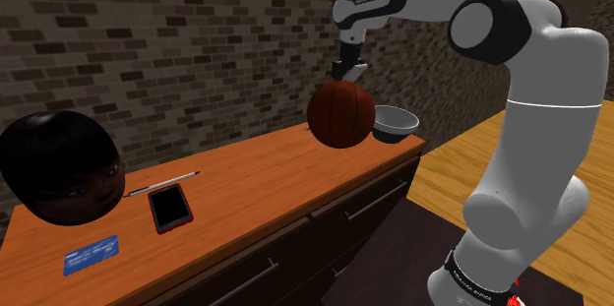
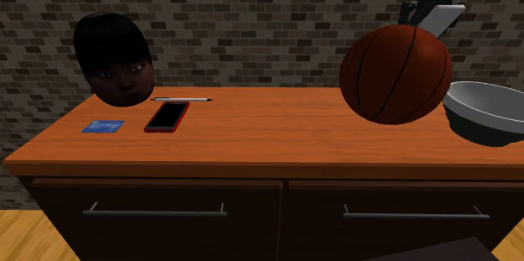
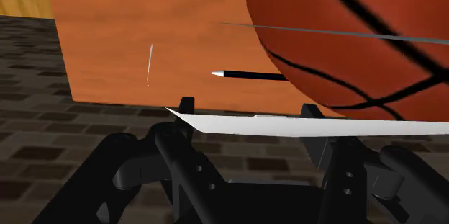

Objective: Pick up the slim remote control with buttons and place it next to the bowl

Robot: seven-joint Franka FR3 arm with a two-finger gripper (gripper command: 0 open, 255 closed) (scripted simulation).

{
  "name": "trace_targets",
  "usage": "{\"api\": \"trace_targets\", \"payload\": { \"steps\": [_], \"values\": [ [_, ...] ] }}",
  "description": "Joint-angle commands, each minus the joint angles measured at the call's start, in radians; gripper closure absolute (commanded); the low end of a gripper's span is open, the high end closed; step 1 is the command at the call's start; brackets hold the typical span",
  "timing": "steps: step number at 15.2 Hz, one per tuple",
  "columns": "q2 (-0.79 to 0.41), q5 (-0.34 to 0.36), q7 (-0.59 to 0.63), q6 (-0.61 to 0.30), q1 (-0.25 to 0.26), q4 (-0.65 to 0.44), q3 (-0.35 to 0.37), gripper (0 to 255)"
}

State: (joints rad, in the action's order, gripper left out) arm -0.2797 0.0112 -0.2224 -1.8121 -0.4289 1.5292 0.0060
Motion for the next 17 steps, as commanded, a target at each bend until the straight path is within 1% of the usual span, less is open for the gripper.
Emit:
{"api": "trace_targets", "payload": {
  "steps": [1, 5, 8, 11, 14, 17],
  "values": [
    [-0.032, -0.004, -0.045, 0.019, -0.028, -0.043, -0.015, 255],
    [-0.110, -0.014, -0.123, 0.056, -0.081, -0.157, -0.039, 255],
    [-0.183, -0.023, -0.179, 0.093, -0.124, -0.268, -0.054, 255],
    [-0.273, -0.032, -0.232, 0.145, -0.168, -0.411, -0.066, 255],
    [-0.382, -0.042, -0.277, 0.214, -0.211, -0.589, -0.074, 255],
    [-0.366, -0.041, -0.277, 0.163, -0.209, -0.522, -0.074, 255]
  ]
}}
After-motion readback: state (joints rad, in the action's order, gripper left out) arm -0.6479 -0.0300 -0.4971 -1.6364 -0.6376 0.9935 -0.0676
